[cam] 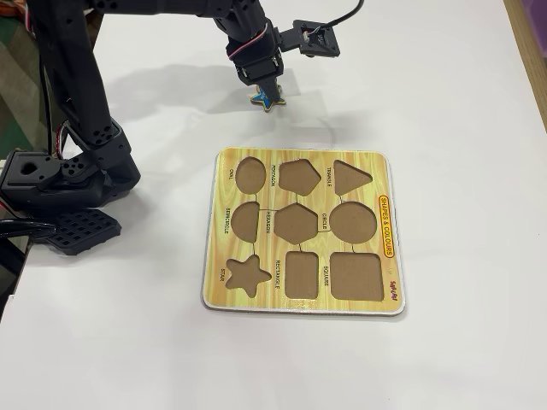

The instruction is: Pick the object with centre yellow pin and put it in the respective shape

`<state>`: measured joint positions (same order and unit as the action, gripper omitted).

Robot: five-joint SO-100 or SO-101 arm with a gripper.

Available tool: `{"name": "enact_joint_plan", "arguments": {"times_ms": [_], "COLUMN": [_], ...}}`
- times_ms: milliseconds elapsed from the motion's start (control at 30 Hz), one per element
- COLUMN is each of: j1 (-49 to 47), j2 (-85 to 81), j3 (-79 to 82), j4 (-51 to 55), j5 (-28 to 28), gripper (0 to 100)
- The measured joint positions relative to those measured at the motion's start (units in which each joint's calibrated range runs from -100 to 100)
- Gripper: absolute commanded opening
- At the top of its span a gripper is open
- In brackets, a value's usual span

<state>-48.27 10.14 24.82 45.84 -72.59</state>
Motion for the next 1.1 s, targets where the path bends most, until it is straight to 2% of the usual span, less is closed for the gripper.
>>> {"name": "enact_joint_plan", "arguments": {"times_ms": [967,1100], "j1": [0.19,0.37], "j2": [-0.26,-0.26], "j3": [4.86,4.86], "j4": [-0.94,-0.94], "j5": [0.16,0.16], "gripper": [10,8]}}
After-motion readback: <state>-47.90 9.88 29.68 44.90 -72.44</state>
